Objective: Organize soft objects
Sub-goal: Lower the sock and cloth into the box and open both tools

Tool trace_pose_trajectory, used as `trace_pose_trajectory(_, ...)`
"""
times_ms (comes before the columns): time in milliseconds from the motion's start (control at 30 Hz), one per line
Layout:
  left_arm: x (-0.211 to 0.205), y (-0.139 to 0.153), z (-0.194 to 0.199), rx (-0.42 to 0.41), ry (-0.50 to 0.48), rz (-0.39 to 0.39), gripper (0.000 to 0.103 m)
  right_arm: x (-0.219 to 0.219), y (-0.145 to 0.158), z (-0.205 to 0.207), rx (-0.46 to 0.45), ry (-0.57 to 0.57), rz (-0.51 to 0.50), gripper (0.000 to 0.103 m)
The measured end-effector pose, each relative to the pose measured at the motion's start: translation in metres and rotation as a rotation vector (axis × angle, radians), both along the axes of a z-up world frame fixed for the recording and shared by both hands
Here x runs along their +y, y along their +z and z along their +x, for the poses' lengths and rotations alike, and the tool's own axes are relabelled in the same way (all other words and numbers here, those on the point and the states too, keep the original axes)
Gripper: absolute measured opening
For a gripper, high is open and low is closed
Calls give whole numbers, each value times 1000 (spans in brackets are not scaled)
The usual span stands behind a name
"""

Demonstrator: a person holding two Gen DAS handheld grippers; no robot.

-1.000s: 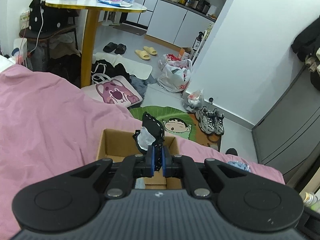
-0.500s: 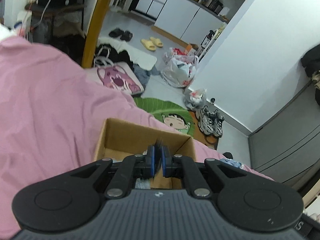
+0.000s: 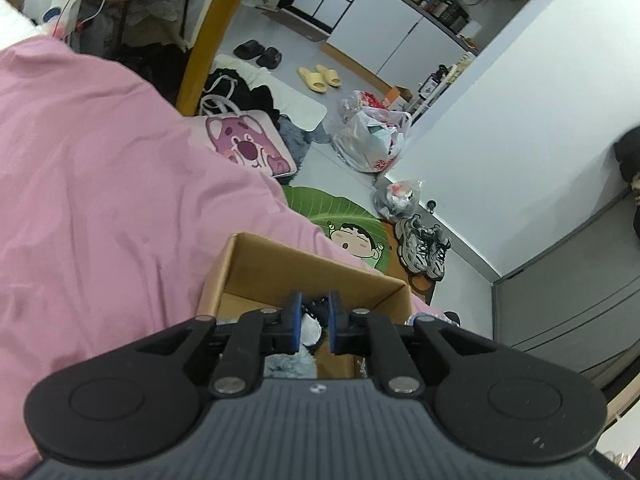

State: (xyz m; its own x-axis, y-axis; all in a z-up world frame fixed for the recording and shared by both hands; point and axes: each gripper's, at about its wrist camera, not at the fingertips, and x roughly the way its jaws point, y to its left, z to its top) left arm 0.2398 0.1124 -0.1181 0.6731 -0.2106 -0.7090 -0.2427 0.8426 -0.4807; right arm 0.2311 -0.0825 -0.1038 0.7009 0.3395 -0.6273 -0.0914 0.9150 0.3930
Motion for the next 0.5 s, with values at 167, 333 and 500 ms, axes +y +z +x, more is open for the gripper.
trace_pose_trajectory(167, 8, 1, -4, 6, 18, -8, 11, 0, 0, 4, -2, -8, 16, 13)
trace_pose_trajectory(333, 14, 2, -7, 10, 51, 2, 23, 5, -1, 12, 8, -7, 25, 17)
trace_pose_trajectory(500, 18, 4, -11, 11, 79, 17, 36, 3, -2, 15, 50, 2, 64, 38)
